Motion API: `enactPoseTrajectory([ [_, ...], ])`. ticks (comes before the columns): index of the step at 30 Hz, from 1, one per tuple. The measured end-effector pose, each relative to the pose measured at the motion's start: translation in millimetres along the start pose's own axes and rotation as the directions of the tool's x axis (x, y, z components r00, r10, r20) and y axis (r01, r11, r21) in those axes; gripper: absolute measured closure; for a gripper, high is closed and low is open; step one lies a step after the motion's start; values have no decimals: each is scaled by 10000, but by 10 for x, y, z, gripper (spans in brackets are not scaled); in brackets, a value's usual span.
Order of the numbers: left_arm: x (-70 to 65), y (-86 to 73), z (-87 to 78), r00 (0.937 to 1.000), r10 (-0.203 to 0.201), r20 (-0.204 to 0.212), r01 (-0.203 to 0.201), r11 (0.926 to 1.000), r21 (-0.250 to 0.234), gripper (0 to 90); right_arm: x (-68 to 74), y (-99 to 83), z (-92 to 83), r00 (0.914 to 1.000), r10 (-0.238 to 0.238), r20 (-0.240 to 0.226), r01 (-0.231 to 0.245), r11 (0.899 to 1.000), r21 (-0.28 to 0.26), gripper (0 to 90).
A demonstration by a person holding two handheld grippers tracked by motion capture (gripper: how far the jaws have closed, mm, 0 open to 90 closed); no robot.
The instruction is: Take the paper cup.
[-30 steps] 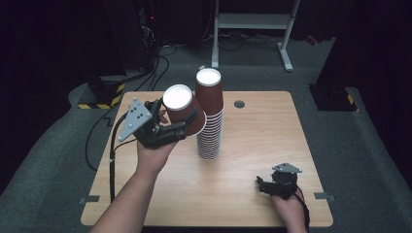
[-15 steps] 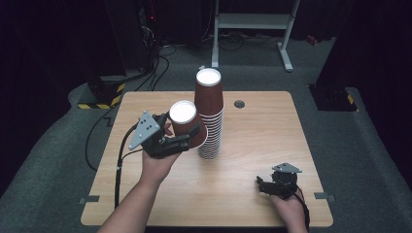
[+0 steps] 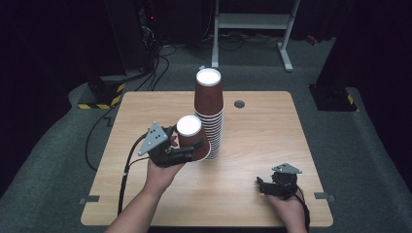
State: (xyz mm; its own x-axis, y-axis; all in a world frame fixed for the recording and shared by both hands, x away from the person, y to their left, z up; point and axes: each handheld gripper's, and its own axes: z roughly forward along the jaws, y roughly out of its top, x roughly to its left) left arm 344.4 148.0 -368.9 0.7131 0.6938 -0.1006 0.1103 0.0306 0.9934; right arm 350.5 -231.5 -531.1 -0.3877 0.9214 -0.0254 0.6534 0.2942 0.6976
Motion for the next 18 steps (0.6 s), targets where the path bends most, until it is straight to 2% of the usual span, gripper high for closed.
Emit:
enactPoseTrajectory([
  [7,-18,-294,30,9996,-217,155,210,9989,423,205,39,-12,-29,9985,-494,251,500,9985,-233,123],
  [12,-50,-497,43,9999,-37,137,29,9981,620,205,69,-14,-39,9964,-747,388,759,9967,-302,126],
  [16,-72,-654,72,9998,-77,194,60,9962,864,205,101,-7,-63,9952,-949,230,961,9937,-580,128],
  [18,-72,-730,99,9988,-336,370,296,9940,1055,205,137,6,-88,9939,-1098,134,1105,9903,-843,129],
])
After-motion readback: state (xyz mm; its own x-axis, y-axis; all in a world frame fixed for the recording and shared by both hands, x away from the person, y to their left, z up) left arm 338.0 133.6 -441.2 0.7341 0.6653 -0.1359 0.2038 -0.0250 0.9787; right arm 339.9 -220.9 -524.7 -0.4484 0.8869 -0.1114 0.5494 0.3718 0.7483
